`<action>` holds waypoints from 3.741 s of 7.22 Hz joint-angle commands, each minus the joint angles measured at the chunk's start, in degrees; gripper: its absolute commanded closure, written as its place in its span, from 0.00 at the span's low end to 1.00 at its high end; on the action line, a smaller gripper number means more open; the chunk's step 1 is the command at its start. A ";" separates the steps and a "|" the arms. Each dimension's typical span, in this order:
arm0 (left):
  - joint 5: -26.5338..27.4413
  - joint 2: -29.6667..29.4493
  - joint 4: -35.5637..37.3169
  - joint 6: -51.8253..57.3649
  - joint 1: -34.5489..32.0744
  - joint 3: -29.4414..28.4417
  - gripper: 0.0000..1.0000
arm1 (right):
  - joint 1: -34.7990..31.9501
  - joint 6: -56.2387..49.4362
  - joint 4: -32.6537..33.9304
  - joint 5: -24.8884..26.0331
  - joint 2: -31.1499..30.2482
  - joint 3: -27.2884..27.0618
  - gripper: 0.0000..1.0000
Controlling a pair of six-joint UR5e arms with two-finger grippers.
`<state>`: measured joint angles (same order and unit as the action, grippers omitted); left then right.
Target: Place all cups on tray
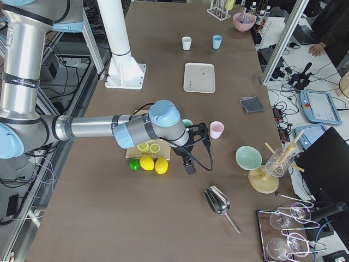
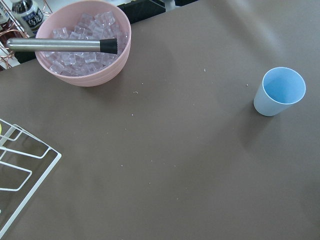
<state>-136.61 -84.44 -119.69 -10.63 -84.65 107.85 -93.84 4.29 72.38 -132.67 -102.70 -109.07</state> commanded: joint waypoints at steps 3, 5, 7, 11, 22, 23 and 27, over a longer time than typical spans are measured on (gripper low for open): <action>1.56 -2.57 -4.67 -25.52 15.52 -0.53 0.01 | 10.22 22.54 -0.22 1.62 3.55 0.09 0.00; 6.51 -3.70 -5.12 -35.03 24.75 -0.36 0.01 | 15.51 26.56 -0.40 3.38 4.62 0.09 0.00; 14.14 -4.59 -6.08 -40.85 32.67 -0.53 0.01 | 16.15 26.56 -0.40 3.39 4.62 0.17 0.00; 21.55 -5.82 -6.00 -44.21 41.05 -2.20 0.09 | 16.15 26.47 -0.40 3.39 4.53 0.26 0.00; 22.42 -39.64 25.29 -43.94 46.14 -8.41 1.00 | 18.60 26.65 -0.48 3.39 10.39 7.62 0.00; 24.96 -41.57 25.12 -45.43 47.89 -10.97 1.00 | 19.39 26.91 -0.40 3.30 12.24 9.04 0.00; 27.52 -41.94 18.47 -46.84 50.72 -15.98 1.00 | 22.30 28.93 -0.13 3.39 17.44 12.56 0.00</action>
<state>-110.36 -126.33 -97.86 -56.67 -34.67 93.85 -72.23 33.07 72.16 -129.30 -86.63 -97.53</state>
